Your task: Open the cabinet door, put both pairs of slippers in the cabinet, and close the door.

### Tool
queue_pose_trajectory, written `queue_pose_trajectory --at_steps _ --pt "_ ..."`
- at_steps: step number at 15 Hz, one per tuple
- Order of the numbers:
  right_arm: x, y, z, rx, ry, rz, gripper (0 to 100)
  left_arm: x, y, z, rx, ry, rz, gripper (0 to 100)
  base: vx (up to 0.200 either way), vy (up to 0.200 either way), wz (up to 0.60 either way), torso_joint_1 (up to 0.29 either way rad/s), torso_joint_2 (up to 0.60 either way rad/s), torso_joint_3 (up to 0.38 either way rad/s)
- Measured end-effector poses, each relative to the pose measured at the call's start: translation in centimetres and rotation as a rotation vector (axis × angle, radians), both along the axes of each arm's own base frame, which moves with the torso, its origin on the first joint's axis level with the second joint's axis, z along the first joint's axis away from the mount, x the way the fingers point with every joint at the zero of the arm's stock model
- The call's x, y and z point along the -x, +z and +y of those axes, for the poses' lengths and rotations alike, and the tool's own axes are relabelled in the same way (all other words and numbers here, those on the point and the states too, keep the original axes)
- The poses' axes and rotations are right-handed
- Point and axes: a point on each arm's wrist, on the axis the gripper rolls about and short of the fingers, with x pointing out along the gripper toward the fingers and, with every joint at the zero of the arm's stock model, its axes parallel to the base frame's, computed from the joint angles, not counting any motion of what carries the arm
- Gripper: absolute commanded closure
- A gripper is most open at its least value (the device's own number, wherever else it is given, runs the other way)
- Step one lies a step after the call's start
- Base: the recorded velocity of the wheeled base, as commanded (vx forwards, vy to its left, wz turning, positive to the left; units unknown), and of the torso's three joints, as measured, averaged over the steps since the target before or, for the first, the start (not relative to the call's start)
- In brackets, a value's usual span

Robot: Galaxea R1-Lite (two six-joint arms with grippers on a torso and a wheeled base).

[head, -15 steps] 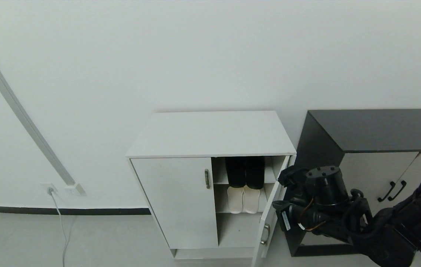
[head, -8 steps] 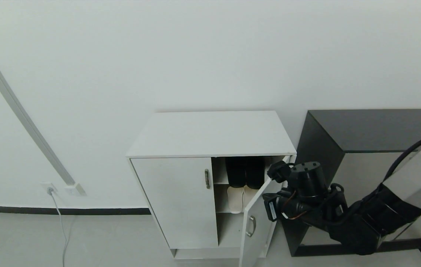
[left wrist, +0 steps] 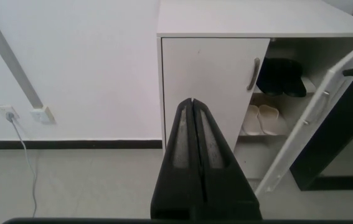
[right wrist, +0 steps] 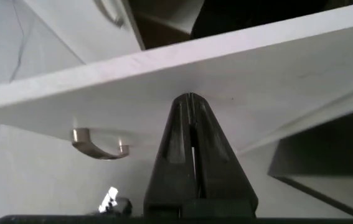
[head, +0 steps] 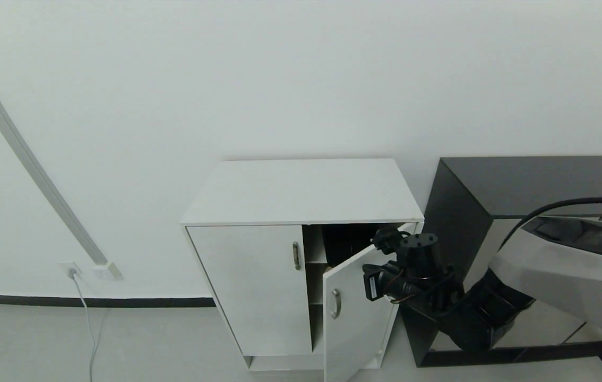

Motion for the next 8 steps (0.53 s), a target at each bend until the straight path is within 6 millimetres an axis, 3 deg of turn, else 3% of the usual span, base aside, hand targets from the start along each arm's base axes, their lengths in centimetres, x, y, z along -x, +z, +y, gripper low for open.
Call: queue_pose_trajectory --at_steps 8 --pt "-5.2 -1.4 0.4 -0.048 -0.056 -0.072 100 0.0 0.0 0.0 -0.001 -0.002 0.0 100 0.0 0.0 0.0 0.0 0.0 0.0"
